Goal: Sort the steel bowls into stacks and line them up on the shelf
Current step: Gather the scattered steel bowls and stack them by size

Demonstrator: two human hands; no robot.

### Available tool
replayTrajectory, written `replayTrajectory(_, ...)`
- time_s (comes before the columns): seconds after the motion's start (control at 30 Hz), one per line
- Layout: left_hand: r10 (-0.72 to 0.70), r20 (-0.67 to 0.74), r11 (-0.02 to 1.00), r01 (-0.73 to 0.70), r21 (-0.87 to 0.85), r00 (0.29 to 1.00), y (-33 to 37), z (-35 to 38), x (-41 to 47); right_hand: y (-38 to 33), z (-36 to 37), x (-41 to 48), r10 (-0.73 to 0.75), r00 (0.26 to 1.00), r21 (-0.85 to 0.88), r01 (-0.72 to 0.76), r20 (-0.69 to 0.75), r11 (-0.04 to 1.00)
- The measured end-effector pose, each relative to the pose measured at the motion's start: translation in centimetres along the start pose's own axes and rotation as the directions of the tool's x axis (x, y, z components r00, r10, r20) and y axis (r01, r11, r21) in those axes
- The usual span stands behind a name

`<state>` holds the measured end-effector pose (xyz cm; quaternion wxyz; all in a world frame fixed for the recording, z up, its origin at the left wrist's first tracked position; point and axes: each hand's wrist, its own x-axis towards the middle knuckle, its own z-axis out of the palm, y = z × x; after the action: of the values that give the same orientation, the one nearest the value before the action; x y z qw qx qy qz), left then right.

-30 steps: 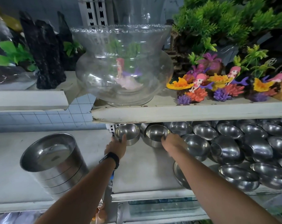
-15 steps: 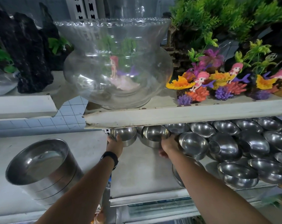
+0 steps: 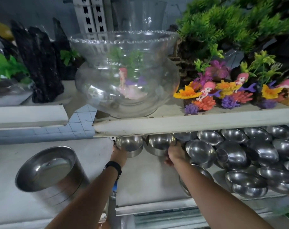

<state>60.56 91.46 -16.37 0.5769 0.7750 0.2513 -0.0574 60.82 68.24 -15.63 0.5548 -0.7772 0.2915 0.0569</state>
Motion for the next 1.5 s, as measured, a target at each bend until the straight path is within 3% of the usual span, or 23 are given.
replayTrajectory(0.3, -0.032, 0.001, 0.999, 0.032, 0.041, 0.999, -0.8, -1.0, -3.0, -0.2, -1.3, -3.0, -0.107, 0.994, -0.098, 0.107, 0.007, 0.989)
replayTrajectory(0.5, -0.101, 0.022, 0.995, 0.102, -0.025, 0.995, -1.9, -1.5, -4.5, -0.4, -1.8, -4.6, -0.152, 0.987, -0.137, 0.157, 0.044, 0.978)
replayTrajectory(1.03, 0.0, -0.008, 0.989, 0.001, 0.151, 1.0, -4.6, -2.4, -5.7, 0.1, -3.6, -6.4, -0.174, 0.982, -0.089, 0.18, 0.066, 0.98)
replayTrajectory(1.27, 0.01, -0.037, 0.99, -0.004, 0.14, 0.999, -4.7, -2.6, -7.9, 0.0, -4.9, -6.5, -0.184, 0.98, -0.013, 0.185, 0.08, 0.983)
replayTrajectory(1.5, 0.145, -0.046, 0.95, -0.126, 0.287, 0.988, -5.4, -2.8, -11.0, 0.1, -5.9, -7.6, -0.207, 0.972, 0.012, 0.207, 0.109, 0.978)
